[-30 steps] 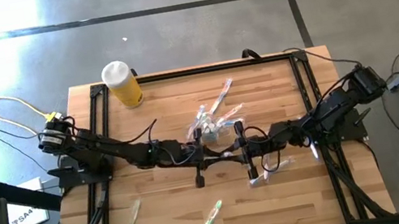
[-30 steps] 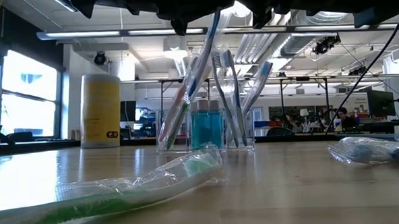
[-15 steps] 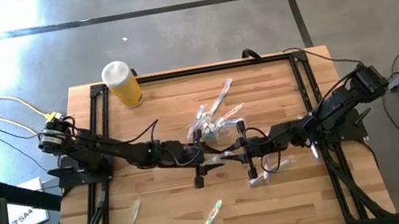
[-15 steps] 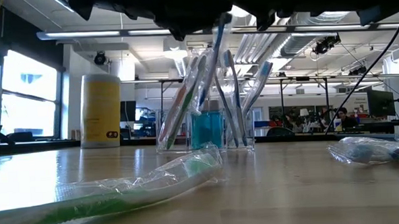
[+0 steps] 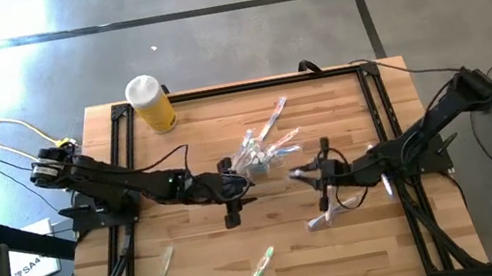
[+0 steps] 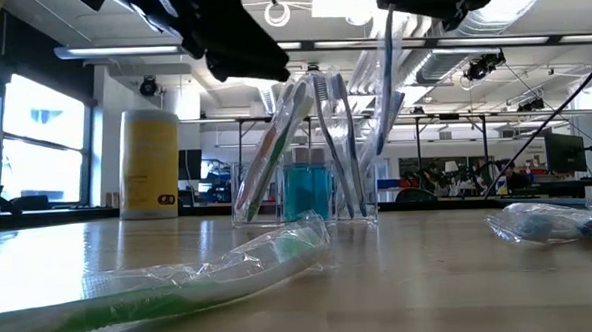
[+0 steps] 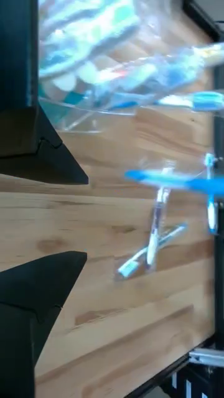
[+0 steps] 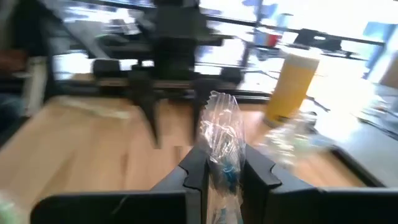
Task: Pick & Place toothbrushing station
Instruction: Put the blue toothbrush into the transparent organizer
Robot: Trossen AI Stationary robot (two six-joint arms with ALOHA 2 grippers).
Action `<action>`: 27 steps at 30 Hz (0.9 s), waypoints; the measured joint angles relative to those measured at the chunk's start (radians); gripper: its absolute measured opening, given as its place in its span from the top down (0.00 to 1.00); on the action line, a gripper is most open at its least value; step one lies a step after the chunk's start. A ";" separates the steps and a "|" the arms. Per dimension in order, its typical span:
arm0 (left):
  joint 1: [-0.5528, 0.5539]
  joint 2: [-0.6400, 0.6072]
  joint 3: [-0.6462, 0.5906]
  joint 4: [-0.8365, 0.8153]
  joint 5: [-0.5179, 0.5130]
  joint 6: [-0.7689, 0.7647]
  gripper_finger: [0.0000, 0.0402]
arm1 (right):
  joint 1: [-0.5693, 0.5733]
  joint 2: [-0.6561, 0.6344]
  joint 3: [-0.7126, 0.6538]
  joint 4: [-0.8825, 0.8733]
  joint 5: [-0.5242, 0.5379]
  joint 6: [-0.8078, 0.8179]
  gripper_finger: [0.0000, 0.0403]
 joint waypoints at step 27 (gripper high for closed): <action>0.000 -0.014 0.000 -0.155 -0.018 -0.136 0.55 | -0.248 0.165 0.000 0.078 -0.023 0.086 0.90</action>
